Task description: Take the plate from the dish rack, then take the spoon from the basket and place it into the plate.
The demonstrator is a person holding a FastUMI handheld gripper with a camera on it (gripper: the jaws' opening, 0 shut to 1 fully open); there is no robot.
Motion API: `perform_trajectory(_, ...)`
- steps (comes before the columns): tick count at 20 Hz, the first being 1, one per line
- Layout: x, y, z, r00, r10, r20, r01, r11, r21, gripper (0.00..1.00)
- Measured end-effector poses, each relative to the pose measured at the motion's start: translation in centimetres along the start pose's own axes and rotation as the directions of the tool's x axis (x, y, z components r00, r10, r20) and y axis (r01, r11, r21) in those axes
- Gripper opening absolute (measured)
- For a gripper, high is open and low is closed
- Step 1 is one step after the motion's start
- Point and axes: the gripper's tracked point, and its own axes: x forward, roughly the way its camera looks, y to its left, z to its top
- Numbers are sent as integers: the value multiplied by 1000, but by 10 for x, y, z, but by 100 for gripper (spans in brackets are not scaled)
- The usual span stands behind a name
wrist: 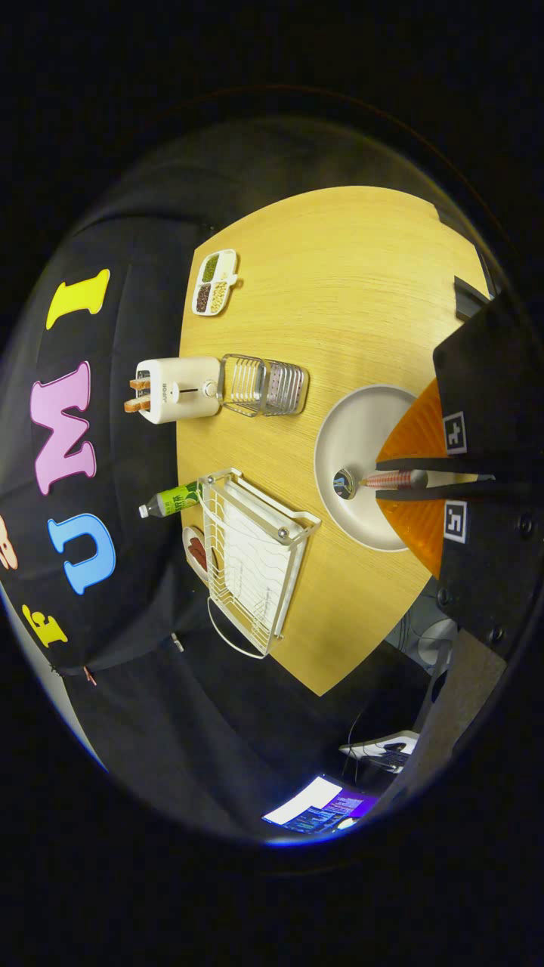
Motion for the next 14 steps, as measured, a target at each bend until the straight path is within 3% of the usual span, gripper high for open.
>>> perform_trajectory(9, 25, -4, -33, 999, 16, -36, -16, 1000, 0, 8)
perform_trajectory(13, 35, -20, -51, 993, -46, -108, 47, 999, 2, 21)
perform_trajectory(14, 38, -22, -52, 992, -55, -109, 57, 998, 15, 37)
